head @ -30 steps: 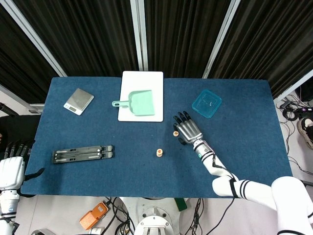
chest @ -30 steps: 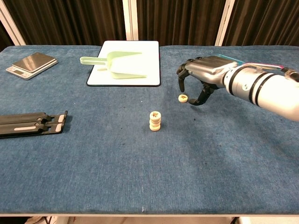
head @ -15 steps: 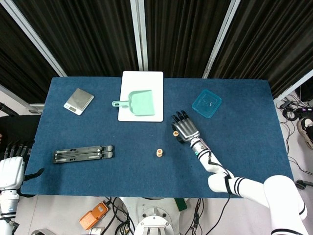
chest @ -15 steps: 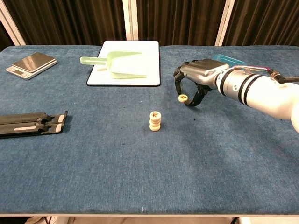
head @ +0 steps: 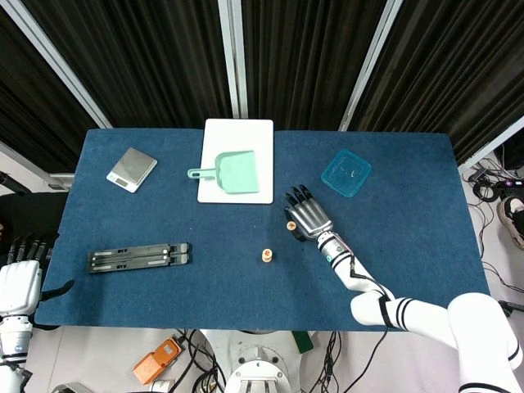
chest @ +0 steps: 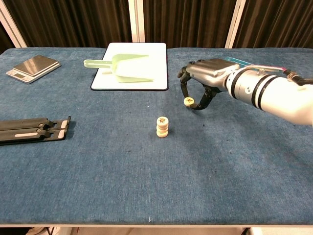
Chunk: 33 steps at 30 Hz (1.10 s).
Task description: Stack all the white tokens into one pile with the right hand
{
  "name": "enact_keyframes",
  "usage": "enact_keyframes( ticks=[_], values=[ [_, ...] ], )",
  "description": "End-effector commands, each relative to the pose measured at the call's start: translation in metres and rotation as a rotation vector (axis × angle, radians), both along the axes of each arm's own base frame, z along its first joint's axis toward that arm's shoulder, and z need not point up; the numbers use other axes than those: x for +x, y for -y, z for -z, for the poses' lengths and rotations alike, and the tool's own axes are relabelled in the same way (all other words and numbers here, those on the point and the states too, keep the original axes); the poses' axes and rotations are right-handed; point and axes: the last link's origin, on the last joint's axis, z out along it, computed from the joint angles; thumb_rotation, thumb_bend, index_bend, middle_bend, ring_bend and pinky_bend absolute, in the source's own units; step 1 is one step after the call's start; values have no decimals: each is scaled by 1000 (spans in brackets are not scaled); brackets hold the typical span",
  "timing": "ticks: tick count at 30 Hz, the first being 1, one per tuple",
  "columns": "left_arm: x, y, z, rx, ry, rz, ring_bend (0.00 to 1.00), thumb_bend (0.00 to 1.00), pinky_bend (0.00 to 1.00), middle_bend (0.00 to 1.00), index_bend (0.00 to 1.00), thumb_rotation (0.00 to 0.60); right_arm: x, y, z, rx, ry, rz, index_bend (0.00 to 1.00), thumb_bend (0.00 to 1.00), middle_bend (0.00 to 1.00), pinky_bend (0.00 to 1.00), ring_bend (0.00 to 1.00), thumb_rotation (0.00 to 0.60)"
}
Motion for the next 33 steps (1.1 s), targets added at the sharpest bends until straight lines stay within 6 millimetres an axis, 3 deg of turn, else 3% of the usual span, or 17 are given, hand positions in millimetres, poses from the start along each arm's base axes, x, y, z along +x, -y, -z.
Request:
enact_keyframes(
  ticks=[1, 6, 11, 33],
  values=[
    [0, 0, 0, -1, 0, 2, 73, 85, 0, 136, 173, 600, 12, -14, -19, 3, 50, -59, 566, 466, 184, 81, 84, 600],
    [2, -1, 1, -2, 0, 6, 73, 85, 0, 136, 173, 600, 24, -36, -27, 67, 88, -101, 558, 466, 184, 82, 84, 600],
    [3, -2, 1, -2, -2, 10, 73, 85, 0, 137, 173, 600, 32, -52, -20, 114, 54, -146, 552, 466, 184, 82, 84, 600],
    [-2, 2, 2, -1, 6, -7, 73, 85, 0, 136, 173, 600, 49, -56, -2, 137, 21, -172, 525, 466, 184, 82, 84, 600]
  ],
)
